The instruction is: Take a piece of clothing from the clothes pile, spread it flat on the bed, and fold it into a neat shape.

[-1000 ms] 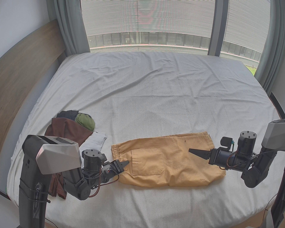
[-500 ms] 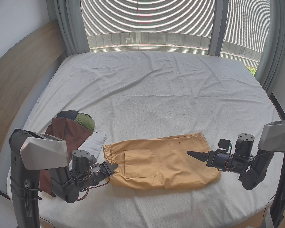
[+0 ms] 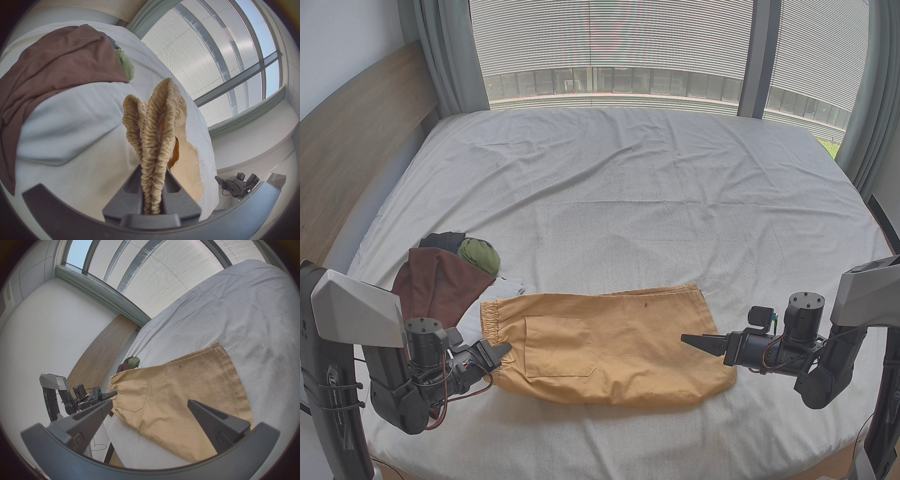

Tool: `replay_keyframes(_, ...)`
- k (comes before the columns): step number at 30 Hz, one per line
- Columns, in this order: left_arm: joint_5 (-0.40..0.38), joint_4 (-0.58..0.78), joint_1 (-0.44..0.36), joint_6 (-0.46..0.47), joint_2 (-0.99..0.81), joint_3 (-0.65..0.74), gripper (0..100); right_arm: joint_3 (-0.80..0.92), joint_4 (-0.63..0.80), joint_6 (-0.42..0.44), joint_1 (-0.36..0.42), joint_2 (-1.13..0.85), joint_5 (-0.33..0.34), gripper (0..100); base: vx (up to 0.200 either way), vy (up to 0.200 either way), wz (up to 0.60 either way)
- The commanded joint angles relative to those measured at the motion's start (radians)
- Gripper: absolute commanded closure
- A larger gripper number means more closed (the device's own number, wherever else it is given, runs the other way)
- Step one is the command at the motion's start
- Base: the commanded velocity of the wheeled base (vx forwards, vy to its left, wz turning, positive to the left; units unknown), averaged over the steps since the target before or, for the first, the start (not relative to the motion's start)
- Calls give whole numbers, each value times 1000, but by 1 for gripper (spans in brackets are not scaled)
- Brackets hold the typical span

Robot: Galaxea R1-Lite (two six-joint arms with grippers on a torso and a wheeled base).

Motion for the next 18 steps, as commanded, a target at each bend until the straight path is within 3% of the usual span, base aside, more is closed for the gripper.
replay_keyframes(1,-3,-4,35,3,-25,39,100,2,-2,0,12,16,1,0,0,0,0)
replay_keyframes(9,-26,-4,49,20,-48,46,100,2,-16,0,18,16,1,0,0,0,0)
replay_keyframes(18,-17,2,-97,15,-85,-17,100,14,-43,0,16,1,5,0,0,0,0)
